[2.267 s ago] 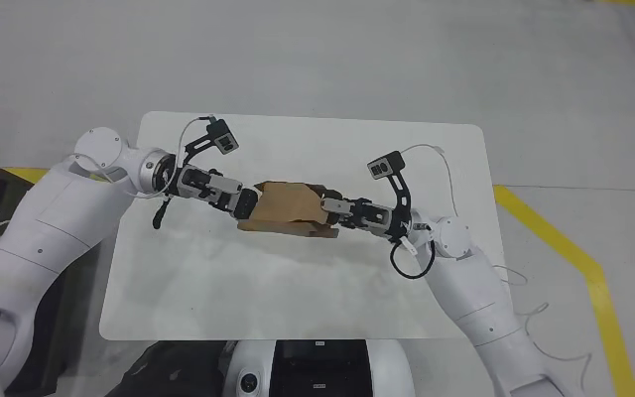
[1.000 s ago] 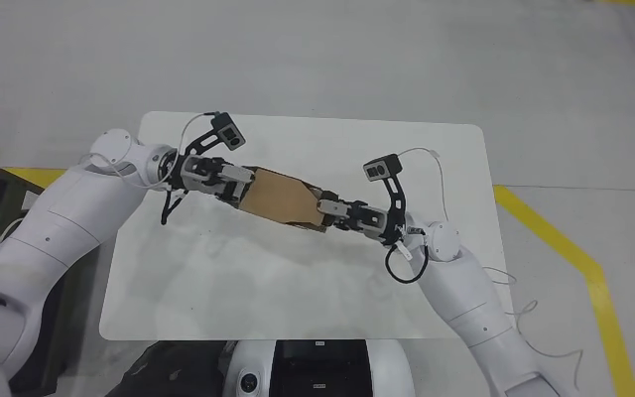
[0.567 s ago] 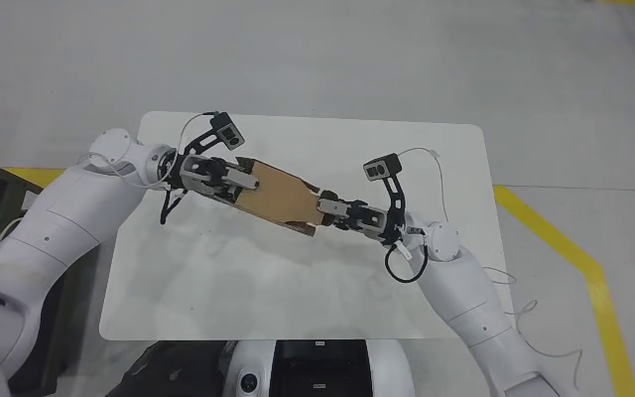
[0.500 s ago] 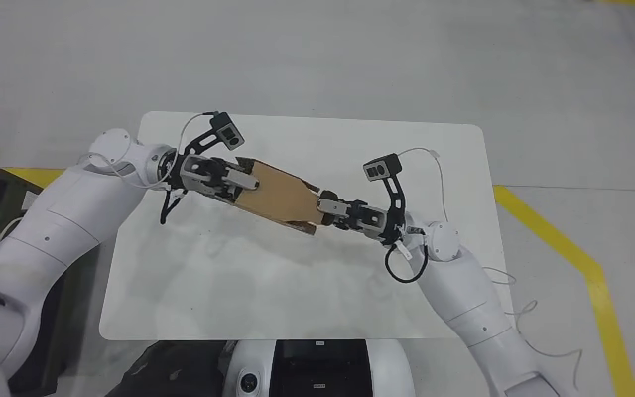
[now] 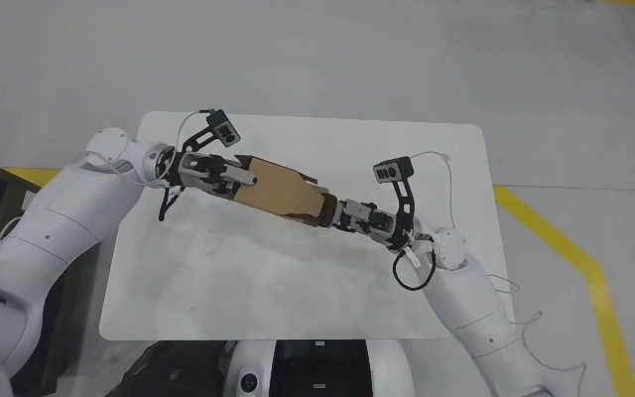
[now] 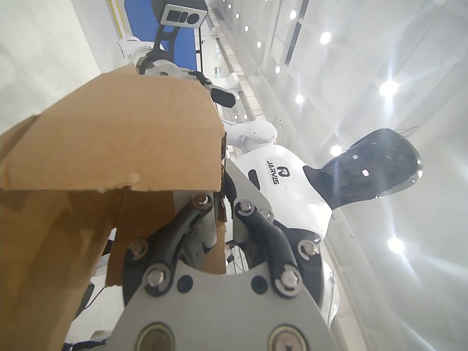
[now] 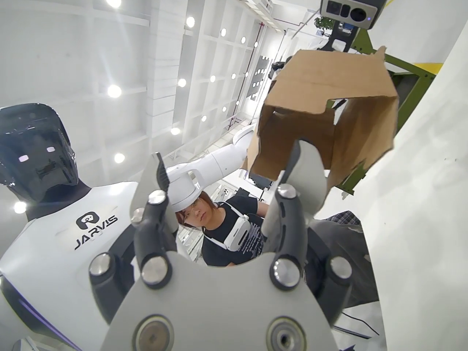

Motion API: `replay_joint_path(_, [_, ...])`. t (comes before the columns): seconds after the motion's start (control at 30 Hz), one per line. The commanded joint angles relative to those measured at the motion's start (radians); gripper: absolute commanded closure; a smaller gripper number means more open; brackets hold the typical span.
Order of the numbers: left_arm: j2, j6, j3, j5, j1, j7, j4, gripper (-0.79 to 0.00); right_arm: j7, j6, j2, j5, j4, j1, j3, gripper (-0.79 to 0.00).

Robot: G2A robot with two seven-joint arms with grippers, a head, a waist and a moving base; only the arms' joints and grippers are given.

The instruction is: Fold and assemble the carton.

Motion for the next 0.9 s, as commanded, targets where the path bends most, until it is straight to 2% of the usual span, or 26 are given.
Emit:
replay_joint_path(0.0, [-0.003,0.000,0.001,0.007,0.001,0.000,0.000,0.000,-0.004,0.001,0.001,-0.006,-0.015,-0.009,-0.003,-0.785])
replay_joint_path(0.23, [-0.015,0.000,0.001,0.013,0.000,0.000,0.014,0.000,-0.029,-0.012,-0.010,-0.007,-0.030,-0.001,-0.051,-0.785])
replay_joint_path(0.6, [-0.040,0.000,-0.021,0.054,0.001,0.000,0.068,0.000,0.000,-0.032,-0.022,0.012,-0.063,0.002,-0.113,-0.785])
replay_joint_path(0.87, [-0.056,0.000,-0.045,0.073,0.006,0.000,0.079,0.000,-0.019,-0.035,-0.040,-0.006,-0.044,0.031,-0.179,-0.785])
